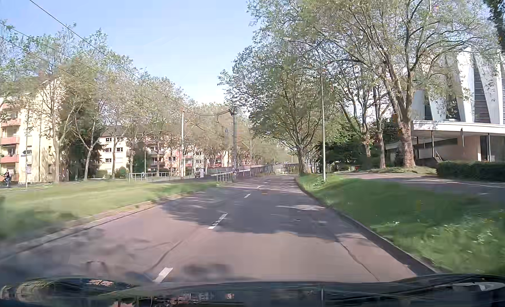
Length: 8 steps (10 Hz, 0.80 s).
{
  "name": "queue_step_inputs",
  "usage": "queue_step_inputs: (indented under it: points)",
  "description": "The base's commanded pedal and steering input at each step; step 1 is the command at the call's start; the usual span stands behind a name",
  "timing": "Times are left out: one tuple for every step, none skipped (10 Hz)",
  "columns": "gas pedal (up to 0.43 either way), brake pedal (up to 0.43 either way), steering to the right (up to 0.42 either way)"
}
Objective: Follow the waypoints while adhering to traffic rules and regulations
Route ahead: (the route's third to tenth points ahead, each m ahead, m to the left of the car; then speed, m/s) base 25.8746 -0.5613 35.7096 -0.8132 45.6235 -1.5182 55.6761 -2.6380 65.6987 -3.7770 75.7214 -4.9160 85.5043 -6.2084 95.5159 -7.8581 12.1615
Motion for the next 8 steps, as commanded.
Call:
queue_step_inputs:
  points:
    - [0.157, 0.000, 0.013]
    - [0.157, 0.000, 0.012]
    - [0.157, 0.000, 0.013]
    - [0.157, 0.000, 0.012]
    - [0.157, 0.000, 0.012]
    - [0.157, 0.000, 0.012]
    - [0.157, 0.000, 0.010]
    - [0.157, 0.000, 0.009]
